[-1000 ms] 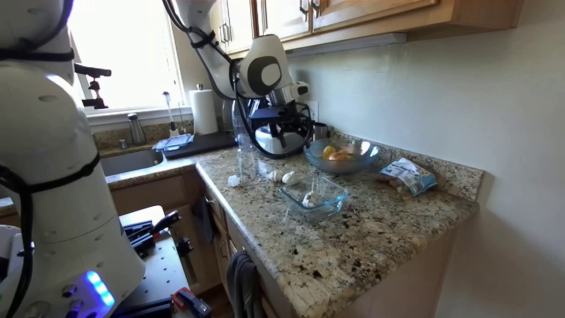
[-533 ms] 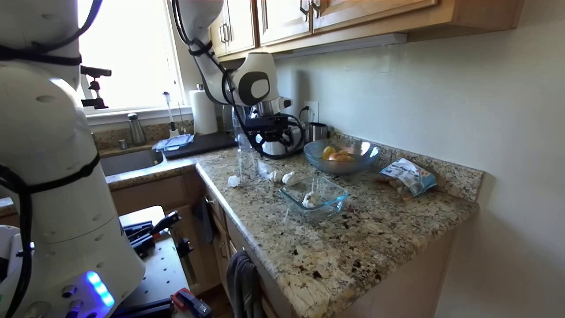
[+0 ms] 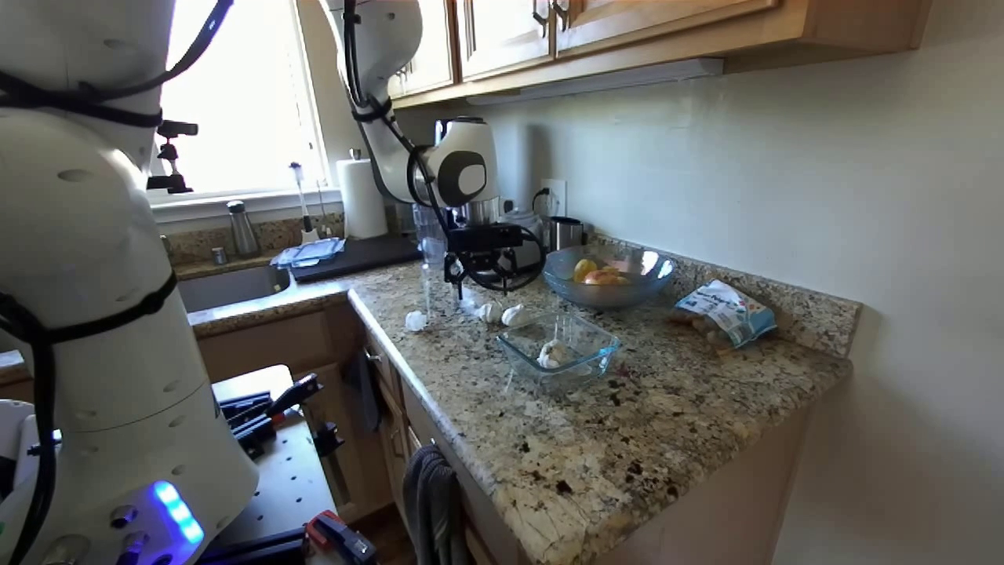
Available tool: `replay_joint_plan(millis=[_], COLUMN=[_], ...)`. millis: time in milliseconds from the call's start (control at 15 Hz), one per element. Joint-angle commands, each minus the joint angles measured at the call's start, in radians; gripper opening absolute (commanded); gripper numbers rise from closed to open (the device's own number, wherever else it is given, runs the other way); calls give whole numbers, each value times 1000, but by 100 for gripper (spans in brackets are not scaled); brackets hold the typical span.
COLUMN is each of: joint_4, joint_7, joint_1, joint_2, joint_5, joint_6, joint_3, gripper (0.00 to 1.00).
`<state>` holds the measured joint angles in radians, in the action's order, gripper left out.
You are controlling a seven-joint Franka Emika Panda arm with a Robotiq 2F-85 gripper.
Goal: Pick up all the garlic cloves from the countertop and put them in the glass bowl.
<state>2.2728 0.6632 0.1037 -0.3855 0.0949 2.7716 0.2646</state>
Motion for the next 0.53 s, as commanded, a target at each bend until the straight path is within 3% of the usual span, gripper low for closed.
replay_joint_plan(millis=[0,467], joint_4=[-57,-129], joint_7=[64,107], joint_1=[-12,18], joint_2=[-65,-146], joint_5=[60,183], joint_6=[-46,-65], joint_3=[17,-10], gripper=[100,100])
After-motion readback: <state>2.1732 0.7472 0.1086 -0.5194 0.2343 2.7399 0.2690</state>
